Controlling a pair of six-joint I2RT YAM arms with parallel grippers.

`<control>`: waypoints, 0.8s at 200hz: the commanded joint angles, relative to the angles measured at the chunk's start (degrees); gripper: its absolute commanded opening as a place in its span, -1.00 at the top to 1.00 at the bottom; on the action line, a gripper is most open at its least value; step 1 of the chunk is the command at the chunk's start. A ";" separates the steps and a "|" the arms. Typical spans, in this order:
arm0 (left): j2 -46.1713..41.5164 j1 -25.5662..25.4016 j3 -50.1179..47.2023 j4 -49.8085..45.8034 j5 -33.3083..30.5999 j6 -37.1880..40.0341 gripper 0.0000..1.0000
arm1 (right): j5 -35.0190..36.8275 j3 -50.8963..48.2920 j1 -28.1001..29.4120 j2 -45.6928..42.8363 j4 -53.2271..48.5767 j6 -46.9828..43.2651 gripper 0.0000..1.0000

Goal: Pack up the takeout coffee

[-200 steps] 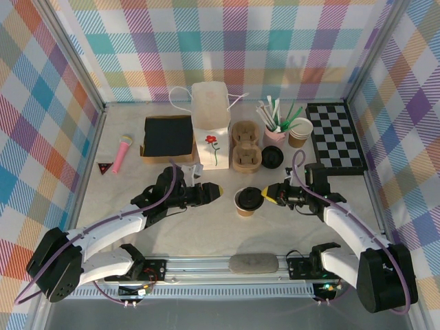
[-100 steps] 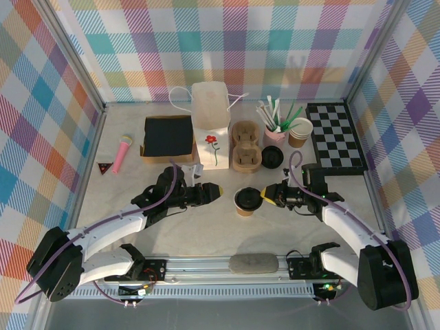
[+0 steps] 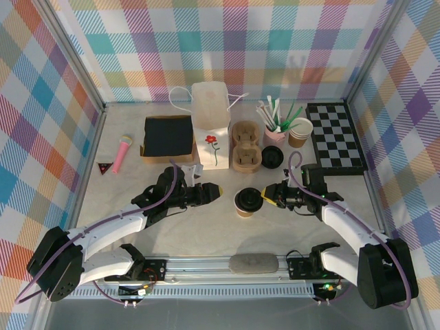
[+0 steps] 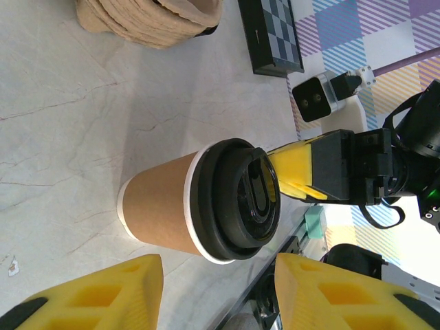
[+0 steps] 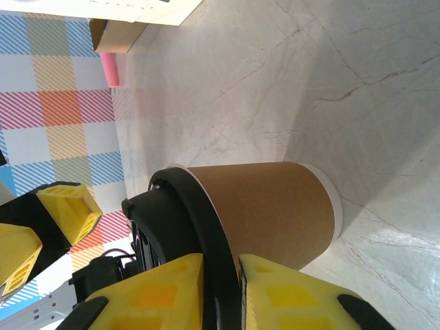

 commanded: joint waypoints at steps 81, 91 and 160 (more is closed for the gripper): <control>-2.22 0.44 0.60 -1.52 -1.00 1.80 0.07 | 1.22 0.85 1.78 0.18 0.03 -0.05 0.53; -2.44 0.44 0.60 -1.70 -1.09 1.84 0.07 | 1.41 0.94 1.91 0.39 0.02 0.00 0.53; -2.05 0.30 0.77 -3.02 -1.28 2.84 0.05 | 2.27 2.08 2.88 1.61 0.23 0.52 0.47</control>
